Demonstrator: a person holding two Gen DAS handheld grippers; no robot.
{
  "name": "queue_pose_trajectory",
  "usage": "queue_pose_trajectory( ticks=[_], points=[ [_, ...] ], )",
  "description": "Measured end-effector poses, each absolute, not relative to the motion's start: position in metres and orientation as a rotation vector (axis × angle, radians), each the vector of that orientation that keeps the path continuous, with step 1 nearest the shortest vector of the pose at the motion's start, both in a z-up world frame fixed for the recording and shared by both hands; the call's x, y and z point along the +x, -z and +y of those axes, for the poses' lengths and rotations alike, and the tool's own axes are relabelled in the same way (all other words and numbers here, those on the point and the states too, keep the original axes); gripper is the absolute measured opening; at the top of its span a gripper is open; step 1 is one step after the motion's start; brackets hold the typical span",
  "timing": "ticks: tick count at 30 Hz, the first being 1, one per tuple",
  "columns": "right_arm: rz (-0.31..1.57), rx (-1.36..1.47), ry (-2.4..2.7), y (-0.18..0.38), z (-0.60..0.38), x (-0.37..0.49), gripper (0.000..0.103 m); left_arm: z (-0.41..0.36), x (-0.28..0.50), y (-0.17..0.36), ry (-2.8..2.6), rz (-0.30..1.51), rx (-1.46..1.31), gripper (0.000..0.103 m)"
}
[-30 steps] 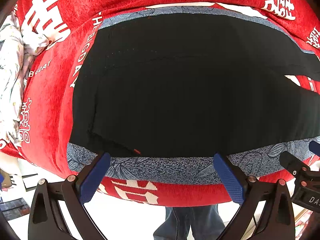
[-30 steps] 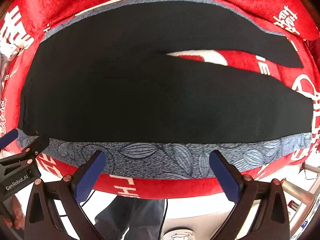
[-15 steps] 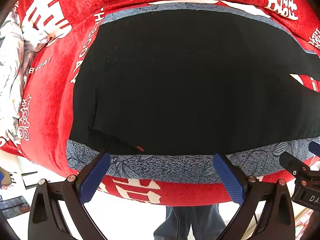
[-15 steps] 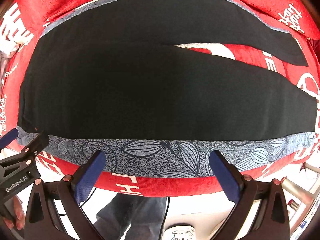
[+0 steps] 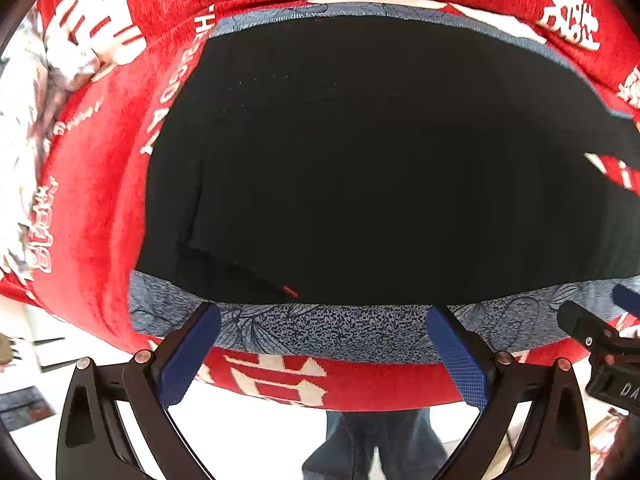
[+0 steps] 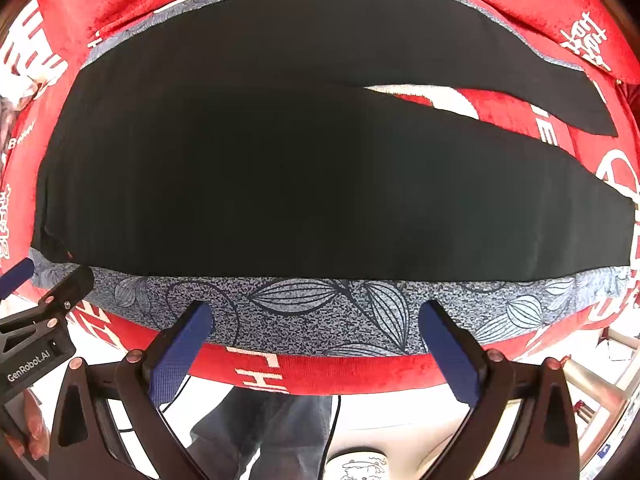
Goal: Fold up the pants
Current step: 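Grasp the waistband with both grippers and lift the trousers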
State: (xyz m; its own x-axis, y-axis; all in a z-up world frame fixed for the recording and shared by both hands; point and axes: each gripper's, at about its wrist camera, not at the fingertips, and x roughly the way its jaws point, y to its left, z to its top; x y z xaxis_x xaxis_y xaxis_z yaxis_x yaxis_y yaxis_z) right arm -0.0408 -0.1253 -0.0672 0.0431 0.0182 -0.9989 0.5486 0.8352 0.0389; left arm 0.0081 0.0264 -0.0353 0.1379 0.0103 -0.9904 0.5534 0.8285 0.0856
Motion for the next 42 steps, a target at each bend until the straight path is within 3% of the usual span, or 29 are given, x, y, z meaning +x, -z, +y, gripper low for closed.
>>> queue_pose_trajectory(
  ticks=[5, 11, 17, 28, 31, 33, 34, 36, 37, 38, 42],
  points=[
    [1.309, 0.818, 0.285, 0.065, -0.143, -0.06, 0.103, 0.077, 0.027, 0.035, 0.581, 1.424, 0.171, 0.103],
    [1.084, 1.284, 0.041, 0.106, -0.154, -0.12, 0.103, 0.143, 0.037, 0.06, 0.693, 1.53, -0.073, 0.103],
    [0.953, 1.459, -0.012, 0.152, -0.147, -0.153, 0.103, 0.168, 0.035, 0.092, 0.675, 1.601, -0.28, 0.103],
    [0.738, 1.533, -0.076, 0.137, -0.17, -0.146, 0.103, 0.164, 0.065, 0.078, 0.731, 1.505, -0.33, 0.103],
    [0.739, 1.56, -0.057, 0.145, -0.166, -0.157, 0.103, 0.166, 0.063, 0.083, 0.683, 1.522, -0.276, 0.091],
    [0.745, 1.578, -0.034, 0.143, -0.161, -0.155, 0.102, 0.167, 0.062, 0.079, 0.655, 1.514, -0.229, 0.073],
    [0.753, 1.597, -0.013, 0.143, -0.161, -0.155, 0.094, 0.166, 0.063, 0.078, 0.641, 1.514, -0.204, 0.059],
    [0.786, 1.629, 0.034, 0.148, -0.163, -0.157, 0.061, 0.171, 0.066, 0.077, 0.616, 1.51, -0.175, 0.044],
    [0.83, 1.634, 0.063, 0.151, -0.164, -0.158, 0.03, 0.174, 0.068, 0.076, 0.617, 1.509, -0.183, 0.032],
    [0.869, 1.619, 0.088, 0.152, -0.167, -0.159, 0.012, 0.179, 0.072, 0.076, 0.61, 1.52, -0.197, 0.024],
    [0.884, 1.476, 0.049, 0.112, -0.179, -0.147, 0.012, 0.171, 0.078, 0.05, 0.62, 1.492, -0.257, 0.023]
  ],
)
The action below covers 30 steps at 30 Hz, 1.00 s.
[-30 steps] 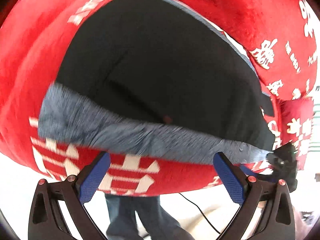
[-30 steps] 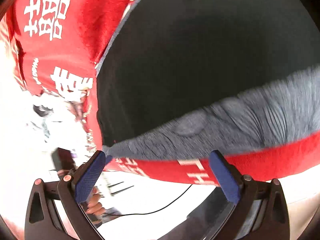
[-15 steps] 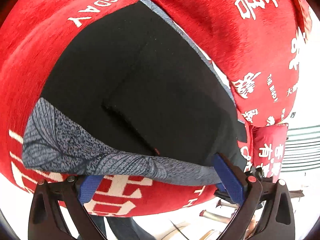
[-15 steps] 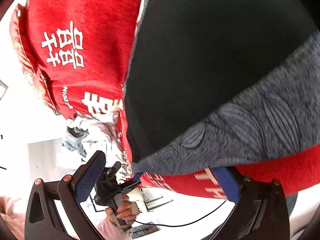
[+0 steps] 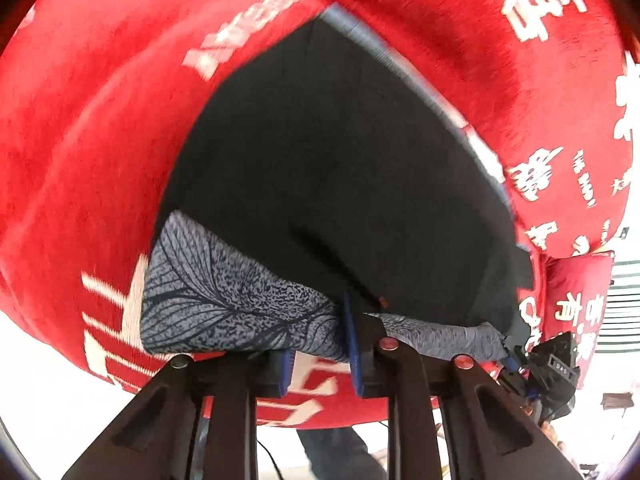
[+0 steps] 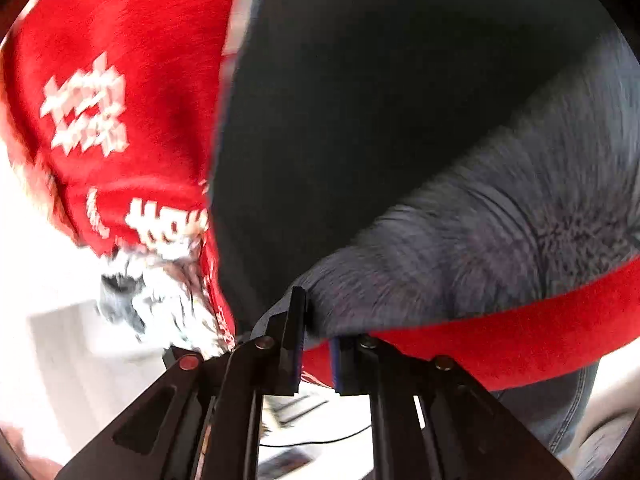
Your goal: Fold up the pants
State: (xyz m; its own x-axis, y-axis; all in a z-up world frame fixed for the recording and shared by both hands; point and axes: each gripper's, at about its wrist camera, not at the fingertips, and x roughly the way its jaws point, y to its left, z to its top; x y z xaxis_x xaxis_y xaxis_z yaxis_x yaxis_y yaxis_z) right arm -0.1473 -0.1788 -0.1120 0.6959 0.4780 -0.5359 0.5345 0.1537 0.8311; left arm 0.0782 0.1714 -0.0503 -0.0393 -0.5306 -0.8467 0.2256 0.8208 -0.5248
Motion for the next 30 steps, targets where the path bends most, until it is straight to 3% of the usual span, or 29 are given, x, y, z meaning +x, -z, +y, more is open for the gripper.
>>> queue_pose_trajectory(
  ticks=[7, 12, 15, 16, 18, 19, 20, 22, 25, 30],
  points=[
    [0.902, 1.306, -0.089, 0.039, -0.24, -0.071, 0.012, 0.103, 0.142, -0.028, 0.655, 1.266, -0.253, 0.023],
    [0.947, 1.236, -0.142, 0.033, -0.304, 0.019, 0.012, 0.049, 0.21, -0.022, 0.624, 1.176, -0.191, 0.026],
    [0.989, 1.231, -0.168, 0.053, -0.319, 0.071, 0.012, 0.018, 0.248, 0.009, 0.509, 1.185, -0.126, 0.049],
    [1.006, 1.223, -0.17, 0.063, -0.325, 0.087, 0.013, 0.011, 0.254, 0.021, 0.437, 1.202, -0.075, 0.069],
    [1.04, 1.198, -0.158, 0.082, -0.329, 0.113, 0.014, 0.004, 0.262, 0.04, 0.353, 1.229, -0.019, 0.072],
    [1.07, 1.187, -0.144, 0.094, -0.331, 0.124, 0.018, 0.003, 0.267, 0.053, 0.3, 1.276, 0.003, 0.071],
    [1.119, 1.174, -0.119, 0.109, -0.333, 0.136, 0.04, 0.007, 0.267, 0.056, 0.275, 1.298, 0.006, 0.071],
    [1.139, 1.189, -0.113, 0.122, -0.335, 0.156, 0.051, 0.012, 0.259, 0.046, 0.245, 1.286, 0.016, 0.071],
    [1.094, 1.234, -0.171, 0.113, -0.333, 0.157, 0.078, 0.007, 0.237, 0.022, 0.236, 1.244, 0.14, 0.072],
    [1.097, 1.165, -0.239, 0.074, -0.332, 0.115, 0.08, -0.019, 0.178, 0.008, 0.348, 1.291, 0.221, 0.072]
  ],
)
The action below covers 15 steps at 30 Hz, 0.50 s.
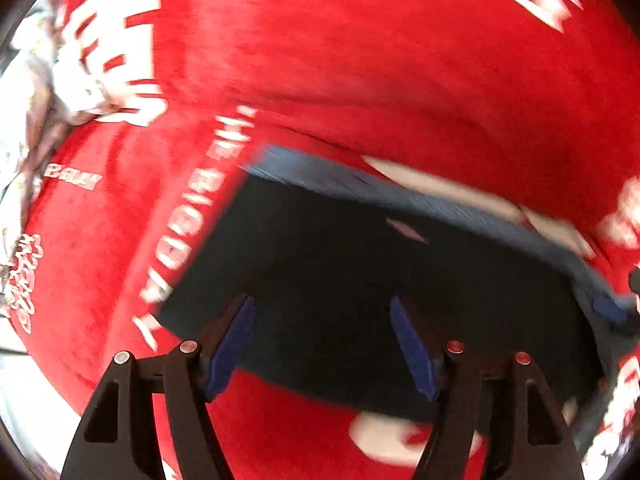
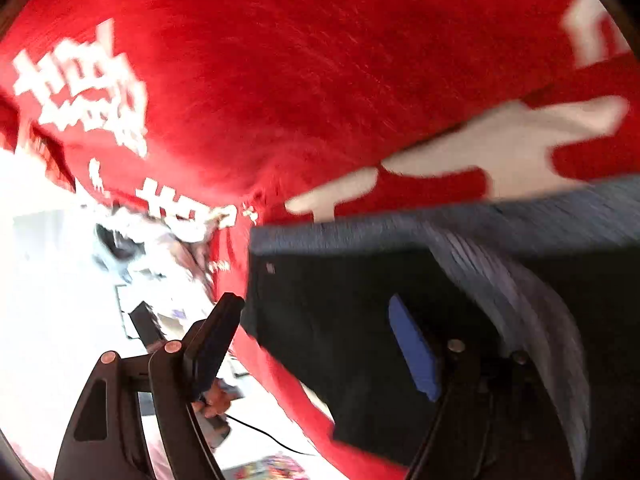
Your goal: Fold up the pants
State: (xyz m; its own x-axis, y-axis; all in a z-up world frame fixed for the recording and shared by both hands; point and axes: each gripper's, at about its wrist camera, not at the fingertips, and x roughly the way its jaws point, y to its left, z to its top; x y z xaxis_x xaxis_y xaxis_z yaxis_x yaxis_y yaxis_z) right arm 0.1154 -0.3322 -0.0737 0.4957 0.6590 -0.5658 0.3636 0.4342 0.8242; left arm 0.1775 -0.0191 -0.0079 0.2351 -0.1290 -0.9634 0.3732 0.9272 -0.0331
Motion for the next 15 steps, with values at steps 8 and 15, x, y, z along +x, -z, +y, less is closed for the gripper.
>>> queue_pose_trajectory(
  ticks=[8, 15],
  points=[
    [1.044, 1.194, 0.012, 0.056, -0.368, -0.079, 0.08, -0.131, 0.036, 0.012, 0.845, 1.404, 0.315, 0.072],
    [1.02, 1.357, 0.376, 0.088, -0.35, -0.254, 0.08, -0.216, -0.069, 0.031, 1.132, 1.484, 0.377, 0.072]
  ],
)
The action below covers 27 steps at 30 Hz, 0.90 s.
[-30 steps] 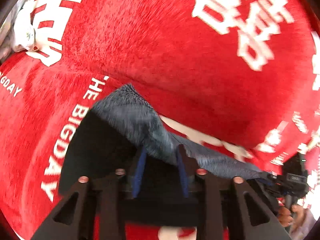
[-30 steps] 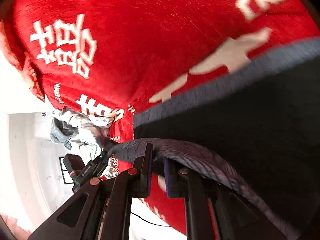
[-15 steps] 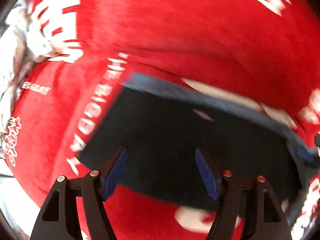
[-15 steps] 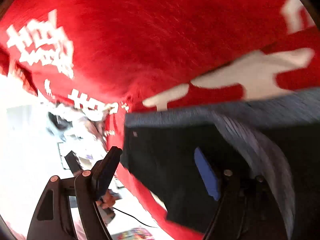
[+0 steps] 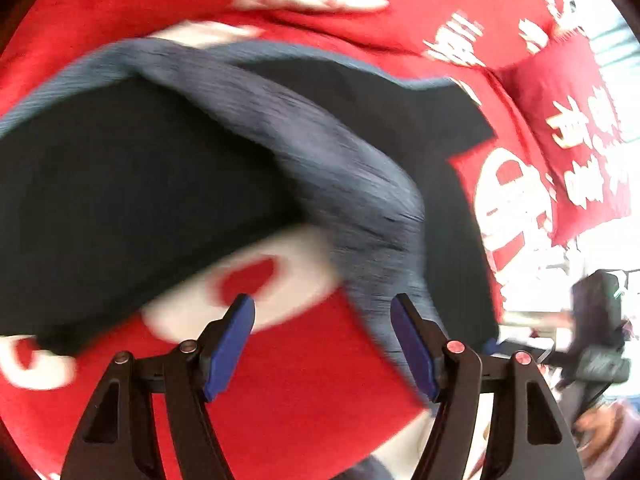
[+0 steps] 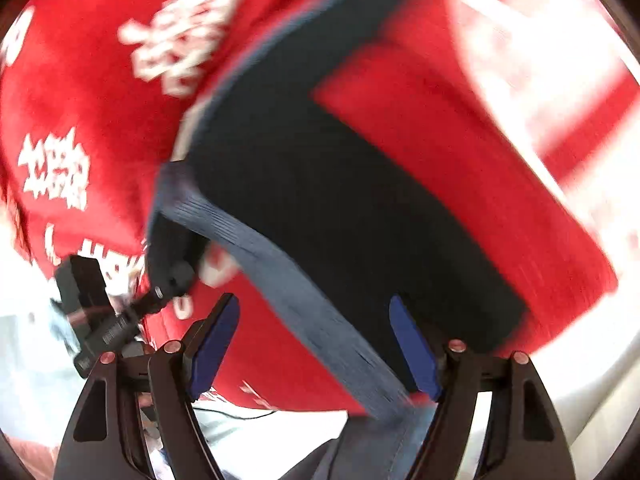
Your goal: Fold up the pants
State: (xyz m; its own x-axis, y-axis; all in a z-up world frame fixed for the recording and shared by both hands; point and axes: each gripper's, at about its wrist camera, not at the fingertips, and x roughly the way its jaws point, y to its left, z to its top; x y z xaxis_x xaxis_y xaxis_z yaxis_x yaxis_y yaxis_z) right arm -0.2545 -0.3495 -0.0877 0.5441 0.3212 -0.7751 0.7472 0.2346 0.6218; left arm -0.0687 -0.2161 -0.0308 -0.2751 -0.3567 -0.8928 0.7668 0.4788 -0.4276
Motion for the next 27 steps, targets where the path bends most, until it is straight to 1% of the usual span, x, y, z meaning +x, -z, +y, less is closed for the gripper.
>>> queue_pose_trajectory(
  ticks=[3, 8, 10, 11, 12, 13, 14, 17, 21, 24, 27],
  points=[
    [0.992, 1.443, 0.409, 0.112, -0.323, -0.294, 0.08, -0.23, -0.09, 0.036, 1.168, 1.49, 0.417, 0.072],
    [0.919, 1.582, 0.338, 0.155, -0.301, -0.302, 0.08, -0.242, -0.115, 0.04, 1.23, 1.52, 0.405, 0.072],
    [0.876, 1.627, 0.338, 0.162, -0.299, -0.305, 0.08, -0.247, -0.117, 0.047, 1.242, 1.521, 0.404, 0.072],
    [0.849, 1.651, 0.341, 0.164, -0.299, -0.306, 0.08, -0.247, -0.117, 0.048, 1.248, 1.511, 0.396, 0.072],
    [0.836, 1.667, 0.334, 0.164, -0.299, -0.308, 0.075, -0.249, -0.119, 0.047, 1.256, 1.513, 0.384, 0.072],
    [0.785, 1.704, 0.289, 0.163, -0.3, -0.309, 0.033, -0.249, -0.118, 0.046, 1.26, 1.527, 0.369, 0.072],
    [0.767, 1.733, 0.264, 0.161, -0.297, -0.306, 0.015, -0.252, -0.117, 0.043, 1.257, 1.547, 0.345, 0.072],
    [0.71, 1.76, 0.181, 0.145, -0.316, -0.299, 0.015, -0.261, -0.111, 0.023, 1.249, 1.542, 0.305, 0.072],
    [0.639, 1.73, 0.106, 0.104, -0.361, -0.292, 0.015, -0.294, -0.096, -0.022, 1.266, 1.435, 0.248, 0.072],
    [0.579, 1.686, 0.079, 0.071, -0.42, -0.268, 0.015, -0.33, -0.079, -0.04, 1.251, 1.382, 0.216, 0.072],
    [0.537, 1.65, 0.069, 0.053, -0.479, -0.25, 0.015, -0.37, -0.056, -0.049, 1.191, 1.314, 0.236, 0.072]
  ],
)
